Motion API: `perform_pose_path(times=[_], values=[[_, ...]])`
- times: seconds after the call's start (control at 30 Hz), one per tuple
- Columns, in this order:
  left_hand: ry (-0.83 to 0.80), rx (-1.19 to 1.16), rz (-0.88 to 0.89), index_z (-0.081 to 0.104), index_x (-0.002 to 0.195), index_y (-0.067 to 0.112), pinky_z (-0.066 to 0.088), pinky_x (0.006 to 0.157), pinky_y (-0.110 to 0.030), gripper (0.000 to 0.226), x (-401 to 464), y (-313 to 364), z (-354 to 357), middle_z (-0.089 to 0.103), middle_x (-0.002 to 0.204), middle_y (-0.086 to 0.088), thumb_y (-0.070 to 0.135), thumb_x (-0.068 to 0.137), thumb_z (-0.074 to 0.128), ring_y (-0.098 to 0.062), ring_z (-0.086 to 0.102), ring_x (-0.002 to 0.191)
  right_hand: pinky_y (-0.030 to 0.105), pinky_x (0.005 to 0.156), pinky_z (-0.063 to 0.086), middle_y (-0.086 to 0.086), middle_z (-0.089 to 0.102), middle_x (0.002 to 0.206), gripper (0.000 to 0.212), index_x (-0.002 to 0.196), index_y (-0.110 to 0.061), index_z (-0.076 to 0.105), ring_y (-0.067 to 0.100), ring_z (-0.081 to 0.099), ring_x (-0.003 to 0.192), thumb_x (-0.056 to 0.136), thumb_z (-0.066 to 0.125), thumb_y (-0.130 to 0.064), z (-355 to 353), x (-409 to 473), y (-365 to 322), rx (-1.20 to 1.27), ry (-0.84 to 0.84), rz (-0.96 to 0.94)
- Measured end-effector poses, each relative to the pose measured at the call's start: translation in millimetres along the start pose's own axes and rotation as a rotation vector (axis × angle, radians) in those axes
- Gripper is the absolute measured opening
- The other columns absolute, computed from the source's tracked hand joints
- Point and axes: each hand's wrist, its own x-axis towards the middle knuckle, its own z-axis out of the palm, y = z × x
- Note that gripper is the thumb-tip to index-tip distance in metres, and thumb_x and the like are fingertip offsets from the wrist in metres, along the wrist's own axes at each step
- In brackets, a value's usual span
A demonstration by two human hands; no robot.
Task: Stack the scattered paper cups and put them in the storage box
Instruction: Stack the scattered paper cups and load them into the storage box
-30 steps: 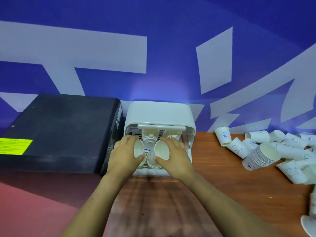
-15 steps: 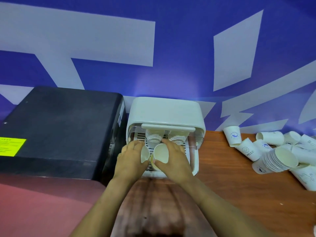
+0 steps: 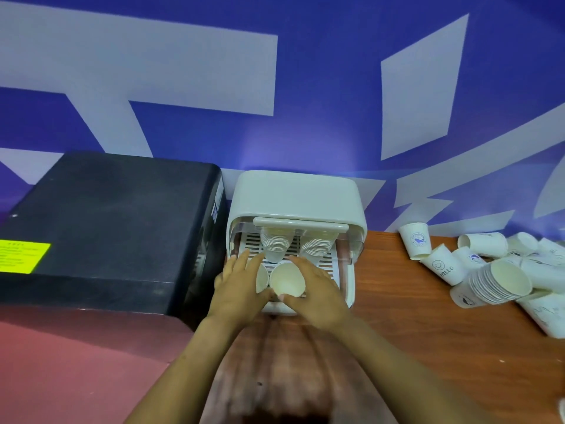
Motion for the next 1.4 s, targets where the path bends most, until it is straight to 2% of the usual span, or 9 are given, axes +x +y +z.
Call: perform_pose_path(times=[0.1, 0.17, 0.3, 0.47, 0.67, 0.83, 0.97, 1.1, 1.4], values=[[0.12, -0.096, 0.142, 0.035, 0.143, 0.027, 0.03, 0.11, -0.033, 0.061, -8.4, 18.6, -8.4, 0.037, 0.147, 0.006, 0.036, 0.089, 0.06, -0.016, 0.031, 0.137, 0.034, 0.11, 0.032, -0.01, 0.041, 0.145, 0.065, 0.141, -0.03, 0.037, 0.013, 0.037, 0.133, 0.083, 0.065, -0.04, -13.0, -14.1, 7.2, 0.031, 0.014, -0.021], [0.122, -0.163, 0.209, 0.041, 0.139, 0.027, 0.038, 0.101, -0.03, 0.052, -15.5, 36.0, -10.5, 0.048, 0.137, 0.007, 0.033, 0.09, 0.059, -0.015, 0.044, 0.126, 0.029, 0.105, 0.037, -0.009, 0.048, 0.137, 0.056, 0.136, -0.029, 0.044, 0.01, 0.044, 0.126, 0.084, 0.063, -0.035, -22.5, -27.9, 16.1, 0.02, 0.033, -0.034], [0.094, -0.192, 0.287, 0.046, 0.132, 0.031, 0.045, 0.088, -0.028, 0.044, -29.9, 67.2, 2.7, 0.058, 0.117, 0.011, 0.033, 0.09, 0.057, -0.01, 0.054, 0.11, 0.015, 0.09, 0.037, -0.01, 0.052, 0.123, 0.046, 0.129, -0.025, 0.051, 0.001, 0.047, 0.106, 0.085, 0.064, -0.024, -45.0, -55.4, 37.0, 0.038, 0.097, -0.006], [0.033, -0.151, 0.322, 0.046, 0.129, 0.034, 0.046, 0.09, -0.029, 0.041, -34.9, 100.5, 26.5, 0.058, 0.118, 0.011, 0.035, 0.089, 0.056, -0.01, 0.055, 0.109, 0.025, 0.096, 0.044, -0.01, 0.05, 0.127, 0.046, 0.13, -0.028, 0.05, 0.007, 0.051, 0.115, 0.086, 0.065, -0.029, -72.2, -79.1, 73.7, 0.021, 0.151, 0.057], [0.014, -0.139, 0.331, 0.039, 0.136, 0.036, 0.039, 0.094, -0.023, 0.048, -21.2, 159.3, 48.4, 0.05, 0.131, 0.012, 0.038, 0.09, 0.055, -0.007, 0.05, 0.118, 0.027, 0.099, 0.042, -0.007, 0.043, 0.137, 0.056, 0.137, -0.029, 0.042, 0.01, 0.046, 0.122, 0.086, 0.063, -0.034, -115.5, -88.2, 121.4, -0.025, 0.129, 0.097], [-0.002, -0.102, 0.295, 0.038, 0.137, 0.032, 0.041, 0.099, -0.03, 0.053, 9.7, 212.8, 76.6, 0.045, 0.136, 0.007, 0.038, 0.088, 0.057, -0.012, 0.046, 0.123, 0.029, 0.104, 0.036, -0.002, 0.035, 0.144, 0.06, 0.142, -0.027, 0.034, 0.017, 0.039, 0.129, 0.088, 0.06, -0.037, -155.8, -76.6, 160.5, -0.102, 0.085, 0.106], [-0.04, -0.062, 0.214, 0.035, 0.14, 0.033, 0.041, 0.099, -0.033, 0.056, 37.9, 247.9, 98.7, 0.042, 0.138, 0.004, 0.04, 0.088, 0.057, -0.02, 0.046, 0.123, 0.035, 0.1, 0.042, -0.002, 0.036, 0.144, 0.062, 0.143, -0.027, 0.031, 0.021, 0.043, 0.124, 0.088, 0.054, -0.041, -187.9, -58.9, 181.9, -0.278, 0.076, 0.105], [-0.065, -0.011, 0.144, 0.032, 0.142, 0.031, 0.041, 0.101, -0.036, 0.059, 69.4, 271.9, 114.1, 0.04, 0.141, 0.001, 0.044, 0.089, 0.055, -0.023, 0.046, 0.125, 0.034, 0.094, 0.041, 0.003, 0.042, 0.138, 0.06, 0.141, -0.026, 0.031, 0.024, 0.045, 0.12, 0.088, 0.053, -0.042, -221.1, -34.7, 199.4, -0.482, 0.05, 0.118], [-0.151, 0.074, 0.043, 0.028, 0.144, 0.026, 0.039, 0.102, -0.039, 0.059, 138.9, 305.2, 142.1, 0.043, 0.138, -0.007, 0.047, 0.092, 0.047, -0.026, 0.045, 0.126, 0.032, 0.091, 0.047, 0.001, 0.056, 0.126, 0.052, 0.129, -0.026, 0.047, 0.02, 0.055, 0.108, 0.084, 0.058, -0.048, -300.4, 33.4, 270.6, -0.378, -0.194, 0.268]])
